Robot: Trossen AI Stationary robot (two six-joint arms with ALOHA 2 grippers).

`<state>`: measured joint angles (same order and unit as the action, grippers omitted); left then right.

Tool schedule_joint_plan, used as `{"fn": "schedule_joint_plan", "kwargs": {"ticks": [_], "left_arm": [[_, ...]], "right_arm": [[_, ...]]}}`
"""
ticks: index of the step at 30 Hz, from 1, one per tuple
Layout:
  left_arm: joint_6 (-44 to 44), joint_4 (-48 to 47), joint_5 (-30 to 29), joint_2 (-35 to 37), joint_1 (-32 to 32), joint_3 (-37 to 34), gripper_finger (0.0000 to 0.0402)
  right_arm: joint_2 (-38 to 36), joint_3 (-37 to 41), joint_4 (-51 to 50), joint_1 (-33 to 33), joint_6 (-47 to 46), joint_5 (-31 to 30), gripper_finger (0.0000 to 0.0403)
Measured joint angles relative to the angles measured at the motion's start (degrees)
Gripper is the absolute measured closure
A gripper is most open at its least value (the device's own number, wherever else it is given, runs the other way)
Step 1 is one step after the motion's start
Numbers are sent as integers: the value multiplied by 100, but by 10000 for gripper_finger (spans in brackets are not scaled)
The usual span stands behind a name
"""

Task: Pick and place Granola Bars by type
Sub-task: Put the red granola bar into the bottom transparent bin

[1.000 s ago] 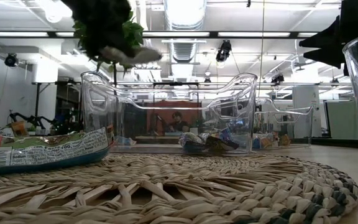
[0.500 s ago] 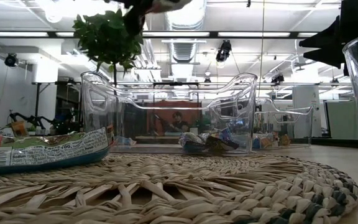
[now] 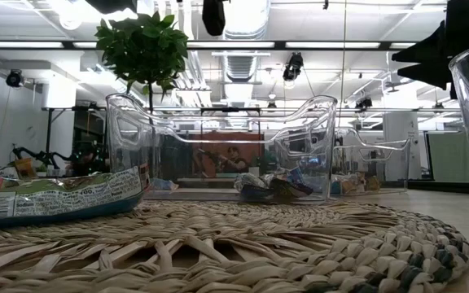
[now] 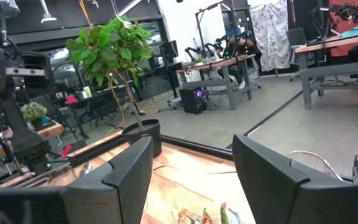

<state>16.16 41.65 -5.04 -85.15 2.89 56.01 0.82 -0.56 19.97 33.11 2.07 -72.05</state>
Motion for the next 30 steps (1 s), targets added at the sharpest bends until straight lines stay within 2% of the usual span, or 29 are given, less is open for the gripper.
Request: {"fn": "schedule_joint_plan", "kwargs": {"ticks": [6,10,19,23,25,30], "left_arm": [[-176,791,-66,-329,92,53,401],[-180,791,-244,-388,106,68,401],[-171,770,-244,-307,115,68,401],[-166,743,-242,-284,115,68,401],[-164,739,-240,-284,115,66,401],[-145,740,-233,-281,115,66,401]], "right_arm": [[0,0,2,1,-12,0,193],[0,0,1,1,-10,0,193],[0,0,1,-1,18,0,193],[0,0,7,-1,-595,55,193],[0,0,26,-1,-728,295,193],[123,-386,-12,-1,-212,1685,193]]}}
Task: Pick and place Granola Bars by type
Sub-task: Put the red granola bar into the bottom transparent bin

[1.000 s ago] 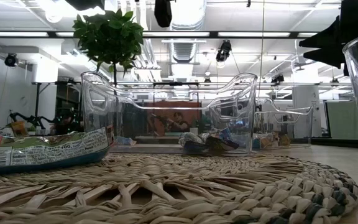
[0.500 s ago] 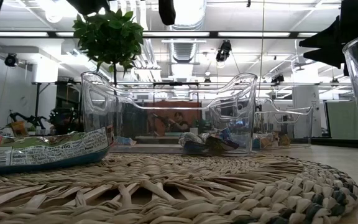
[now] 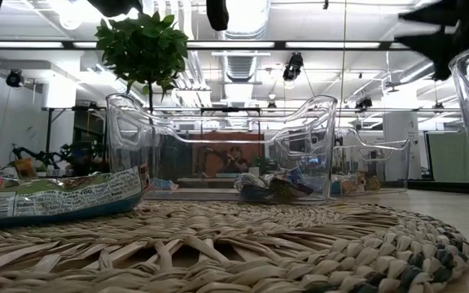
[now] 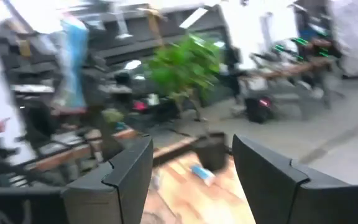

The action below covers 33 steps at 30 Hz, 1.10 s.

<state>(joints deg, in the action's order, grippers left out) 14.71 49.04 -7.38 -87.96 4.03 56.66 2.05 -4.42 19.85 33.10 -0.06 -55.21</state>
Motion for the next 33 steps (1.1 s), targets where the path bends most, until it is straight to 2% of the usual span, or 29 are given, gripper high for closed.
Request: {"fn": "schedule_joint_plan", "kwargs": {"ticks": [5,12,20,25,33], "left_arm": [[20,4,11,0,0,2,401],[31,2,212,4,0,114,401],[29,3,360,4,-2,180,401],[-8,10,444,15,-2,181,401],[-272,32,491,24,-2,181,401]], "right_arm": [[567,-1087,-621,-1,324,129,193],[1957,-2729,-1773,-2,438,134,179],[3620,-4061,-1881,-151,370,127,124],[4533,-4602,-1884,-459,270,151,110],[5713,-5455,-1887,-1116,-433,1019,115]]}}
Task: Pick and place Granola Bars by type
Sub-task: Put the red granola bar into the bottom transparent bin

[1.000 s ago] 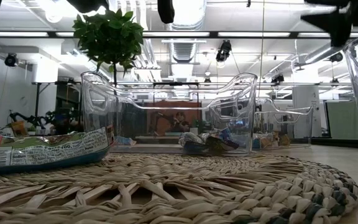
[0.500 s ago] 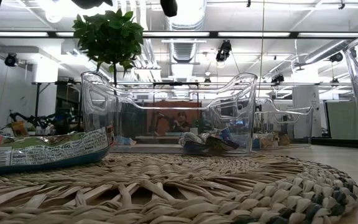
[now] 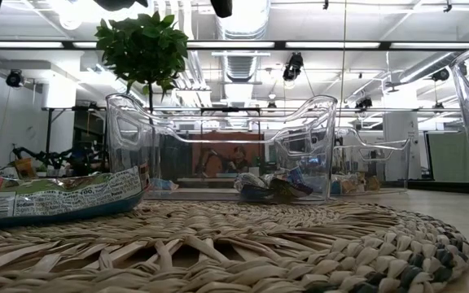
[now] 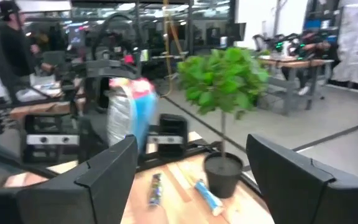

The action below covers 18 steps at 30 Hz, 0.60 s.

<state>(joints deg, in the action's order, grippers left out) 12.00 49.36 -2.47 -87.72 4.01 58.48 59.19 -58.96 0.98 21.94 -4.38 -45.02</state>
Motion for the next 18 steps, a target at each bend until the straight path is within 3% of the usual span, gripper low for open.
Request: {"fn": "schedule_joint_plan", "kwargs": {"ticks": [10,18], "left_arm": [[-200,-8,-157,97,-2,0,401],[-270,-32,-69,247,-2,2,401]], "right_arm": [[1116,-1136,-134,-147,-2,651,126],[1397,-1294,-164,-187,-59,777,131]]}}
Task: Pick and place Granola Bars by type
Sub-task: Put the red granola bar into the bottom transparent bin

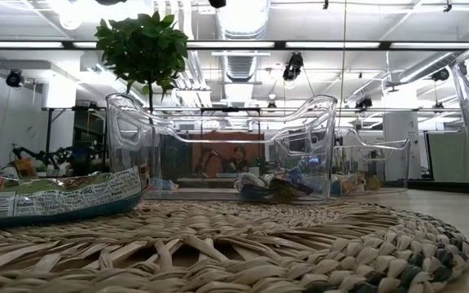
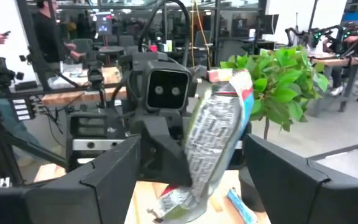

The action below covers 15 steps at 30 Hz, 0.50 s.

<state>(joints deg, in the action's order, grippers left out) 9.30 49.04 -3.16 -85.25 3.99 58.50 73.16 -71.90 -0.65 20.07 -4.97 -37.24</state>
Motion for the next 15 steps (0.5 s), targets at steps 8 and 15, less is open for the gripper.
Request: {"fn": "schedule_joint_plan", "kwargs": {"ticks": [8,15], "left_arm": [[86,-52,182,0,9,0,401],[121,-157,271,0,9,0,401]], "right_arm": [[64,0,7,-30,-68,-3,161],[55,0,10,-41,-44,-6,221]]}}
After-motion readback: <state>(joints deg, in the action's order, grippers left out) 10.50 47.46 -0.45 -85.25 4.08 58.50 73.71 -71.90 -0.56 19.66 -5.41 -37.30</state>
